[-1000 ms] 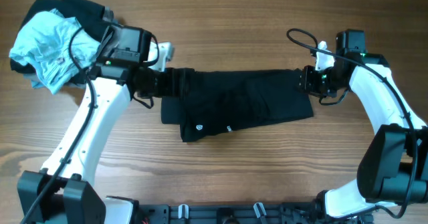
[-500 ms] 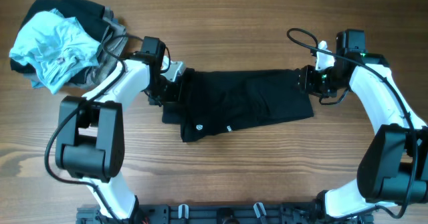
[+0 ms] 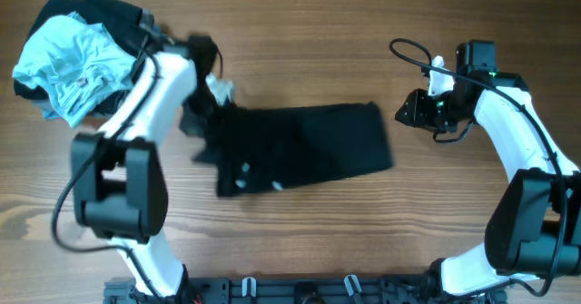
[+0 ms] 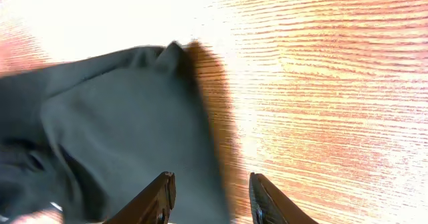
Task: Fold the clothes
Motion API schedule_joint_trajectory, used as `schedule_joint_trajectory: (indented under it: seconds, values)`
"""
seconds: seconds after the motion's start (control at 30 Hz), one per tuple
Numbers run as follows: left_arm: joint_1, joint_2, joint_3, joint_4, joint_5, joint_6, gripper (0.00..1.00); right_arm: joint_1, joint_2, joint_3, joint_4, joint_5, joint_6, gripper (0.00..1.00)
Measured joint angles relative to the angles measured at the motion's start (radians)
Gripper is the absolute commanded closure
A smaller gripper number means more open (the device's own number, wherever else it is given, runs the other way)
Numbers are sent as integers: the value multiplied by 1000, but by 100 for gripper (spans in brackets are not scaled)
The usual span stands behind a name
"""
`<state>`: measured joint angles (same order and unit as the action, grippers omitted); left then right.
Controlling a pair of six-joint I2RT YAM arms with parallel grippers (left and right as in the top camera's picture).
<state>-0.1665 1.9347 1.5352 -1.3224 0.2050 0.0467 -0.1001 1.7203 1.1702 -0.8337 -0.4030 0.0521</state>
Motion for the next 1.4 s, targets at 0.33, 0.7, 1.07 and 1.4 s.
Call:
schedule_joint_trajectory:
  seconds: [0.33,0.7,1.07,1.4]
  values:
    - [-251,-58,150,135,12,-13,96,0,0,0,-2,0,0,60]
    - [-493,67,150,296,23,-117,39,0,0,0,-8,0,-4,60]
    - [-355,-52,287,116,-30,-161,96,56,0,0,-43,-399,-278,79]
    - [-204,-51,-47,228,234,-166,96,288,20,0,148,-112,-69,96]
